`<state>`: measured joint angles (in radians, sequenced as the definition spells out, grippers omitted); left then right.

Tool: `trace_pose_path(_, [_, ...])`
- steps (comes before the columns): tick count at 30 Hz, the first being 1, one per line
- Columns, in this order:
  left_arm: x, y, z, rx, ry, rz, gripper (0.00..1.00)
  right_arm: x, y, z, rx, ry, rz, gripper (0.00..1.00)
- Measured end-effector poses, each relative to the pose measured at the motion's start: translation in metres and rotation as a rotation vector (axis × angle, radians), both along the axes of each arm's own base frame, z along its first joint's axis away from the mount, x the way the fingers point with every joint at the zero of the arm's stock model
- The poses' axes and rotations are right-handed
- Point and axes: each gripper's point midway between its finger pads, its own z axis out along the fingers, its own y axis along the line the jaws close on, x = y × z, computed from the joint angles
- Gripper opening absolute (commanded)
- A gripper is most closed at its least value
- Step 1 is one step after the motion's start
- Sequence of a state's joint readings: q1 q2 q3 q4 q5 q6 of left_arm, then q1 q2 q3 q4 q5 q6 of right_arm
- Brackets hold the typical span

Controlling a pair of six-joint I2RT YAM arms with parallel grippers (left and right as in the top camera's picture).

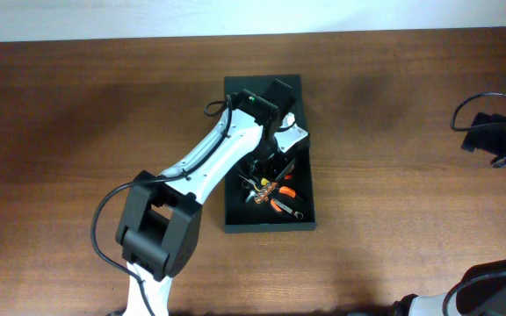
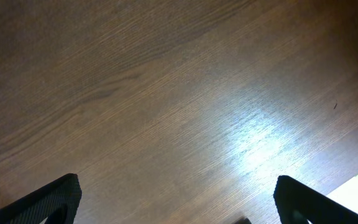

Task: Pack container
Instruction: 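Lower the socket rail into the box and open the left gripper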

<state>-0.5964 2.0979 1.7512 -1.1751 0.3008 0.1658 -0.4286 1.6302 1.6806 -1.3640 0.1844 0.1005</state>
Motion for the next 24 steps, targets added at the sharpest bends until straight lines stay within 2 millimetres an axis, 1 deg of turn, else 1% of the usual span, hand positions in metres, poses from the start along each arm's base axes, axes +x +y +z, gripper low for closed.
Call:
trace_pose_path(2, [0.0,-0.001,-0.002,0.0,0.007,0.002,0.47,0.0,0.0,0.0,0.0,0.0,0.0,0.99])
trace_pose_path(3, [0.0,-0.001,-0.003,-0.002,0.004,-0.003,0.59,0.0,0.0,0.0,0.0,0.0,0.0,0.99])
trace_pose_path(4, [0.001,-0.002,-0.003,-0.006,0.001,-0.005,0.75,0.0,0.0,0.0,0.0,0.0,0.0,0.99])
trace_pose_path(5, [0.001,-0.003,-0.003,-0.007,0.001,-0.002,0.87,0.0,0.0,0.0,0.0,0.0,0.0,0.99])
trace_pose_path(6, [0.001,-0.003,-0.002,-0.009,0.0,-0.003,0.93,0.0,0.0,0.0,0.0,0.0,0.0,0.99])
trace_pose_path(12, [0.0,-0.003,-0.002,-0.009,0.005,-0.002,0.97,0.0,0.0,0.0,0.0,0.0,0.0,0.99])
trace_pose_path(13, [-0.001,-0.002,0.0,-0.004,0.011,-0.002,0.98,0.0,0.0,0.0,0.0,0.0,0.0,0.99])
trace_pose_path(15, [0.002,-0.004,0.012,-0.007,0.005,-0.002,0.99,0.0,0.0,0.0,-0.001,0.0,0.0,0.99])
trace_pose_path(17, [0.014,-0.012,0.031,-0.03,-0.033,-0.002,1.0,0.0,0.0,0.0,0.0,0.0,0.0,0.99])
trace_pose_path(18, [0.023,-0.017,0.048,-0.055,-0.072,0.0,1.0,0.0,0.0,0.0,0.0,0.0,0.0,0.99])
trace_pose_path(19, [0.039,-0.024,0.08,-0.1,-0.151,0.004,1.0,0.0,0.0,0.0,0.0,0.0,0.0,0.99])
trace_pose_path(22, [0.061,-0.024,0.139,-0.151,-0.293,0.026,0.99,0.0,0.0,0.0,0.0,0.0,0.0,0.99])
trace_pose_path(24, [0.078,-0.015,0.181,-0.176,-0.412,0.059,0.99,0.0,0.0,0.0,0.0,0.0,0.0,0.99])
